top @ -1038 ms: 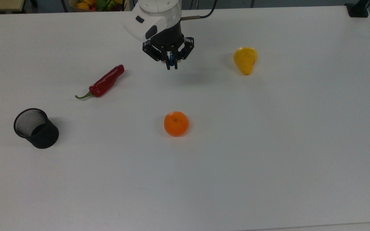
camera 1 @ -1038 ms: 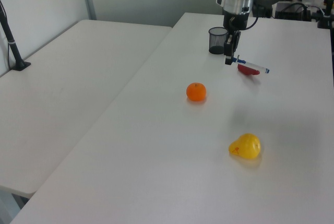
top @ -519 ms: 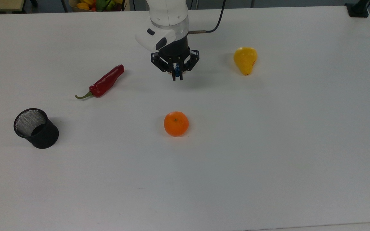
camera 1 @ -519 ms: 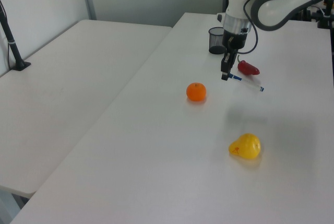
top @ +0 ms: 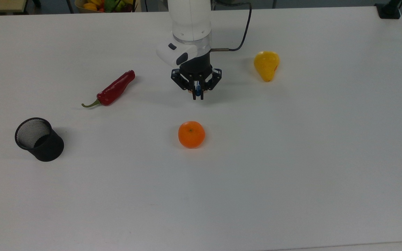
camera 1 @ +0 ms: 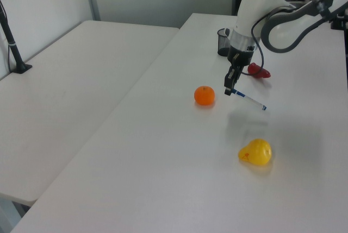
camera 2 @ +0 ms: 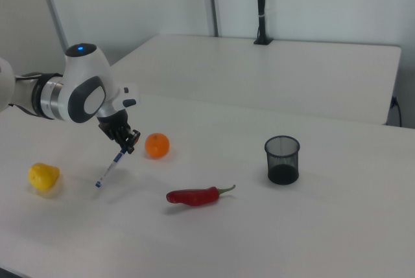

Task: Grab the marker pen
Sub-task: 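Lower the marker onto the table beside the orange and open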

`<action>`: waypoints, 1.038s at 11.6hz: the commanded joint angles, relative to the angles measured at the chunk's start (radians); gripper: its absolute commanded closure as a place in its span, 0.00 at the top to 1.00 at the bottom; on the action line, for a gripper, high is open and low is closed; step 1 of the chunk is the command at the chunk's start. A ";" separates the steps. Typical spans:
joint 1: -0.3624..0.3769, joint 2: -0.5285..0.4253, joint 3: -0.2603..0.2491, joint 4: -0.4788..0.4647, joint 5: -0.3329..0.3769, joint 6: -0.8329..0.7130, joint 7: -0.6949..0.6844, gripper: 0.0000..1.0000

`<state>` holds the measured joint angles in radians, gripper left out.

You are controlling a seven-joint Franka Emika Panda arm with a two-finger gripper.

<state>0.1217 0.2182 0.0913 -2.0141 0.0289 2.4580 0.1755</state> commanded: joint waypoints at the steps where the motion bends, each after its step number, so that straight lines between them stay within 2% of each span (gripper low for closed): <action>1: 0.021 0.019 -0.002 -0.026 -0.033 0.074 0.045 0.05; 7: 0.038 0.062 -0.002 -0.026 -0.064 0.118 0.056 0.07; 9: 0.036 0.064 -0.002 -0.025 -0.067 0.118 0.056 0.20; 11: 0.036 0.064 -0.002 -0.023 -0.067 0.115 0.058 0.48; 12: 0.035 0.064 -0.002 -0.021 -0.067 0.113 0.058 0.58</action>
<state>0.1510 0.2879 0.0921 -2.0236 -0.0137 2.5485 0.2039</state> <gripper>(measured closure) 0.740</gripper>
